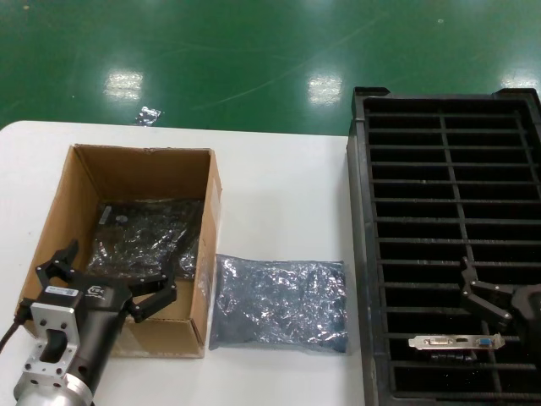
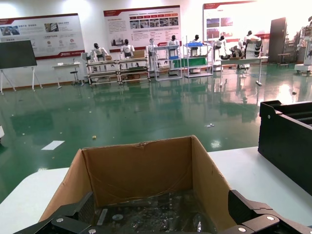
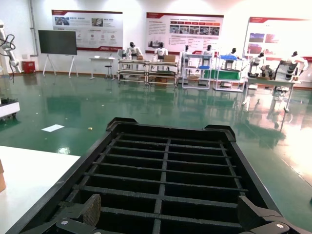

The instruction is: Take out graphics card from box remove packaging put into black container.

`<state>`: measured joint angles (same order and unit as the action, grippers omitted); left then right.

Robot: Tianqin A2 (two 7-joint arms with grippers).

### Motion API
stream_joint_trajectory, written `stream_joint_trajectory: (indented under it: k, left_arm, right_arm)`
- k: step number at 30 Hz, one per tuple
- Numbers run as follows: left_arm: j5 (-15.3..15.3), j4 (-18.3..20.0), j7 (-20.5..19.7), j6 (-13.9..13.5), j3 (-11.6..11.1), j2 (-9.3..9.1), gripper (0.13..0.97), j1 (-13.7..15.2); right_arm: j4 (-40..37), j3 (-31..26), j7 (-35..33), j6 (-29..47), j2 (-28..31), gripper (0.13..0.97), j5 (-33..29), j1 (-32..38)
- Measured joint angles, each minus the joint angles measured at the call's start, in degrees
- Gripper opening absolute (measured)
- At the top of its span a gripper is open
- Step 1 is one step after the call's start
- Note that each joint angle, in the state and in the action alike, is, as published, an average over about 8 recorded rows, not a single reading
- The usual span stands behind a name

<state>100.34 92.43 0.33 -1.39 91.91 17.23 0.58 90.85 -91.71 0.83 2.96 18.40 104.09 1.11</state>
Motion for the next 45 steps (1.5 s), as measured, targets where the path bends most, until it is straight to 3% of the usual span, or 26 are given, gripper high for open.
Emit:
stream_joint_trajectory:
  k: [45]
  left_arm:
    - [0.0,0.0,0.0,0.0,0.0,0.00,0.966,0.0]
  right_arm:
    - [0.0,0.0,0.0,0.0,0.0,0.966,0.0,0.0]
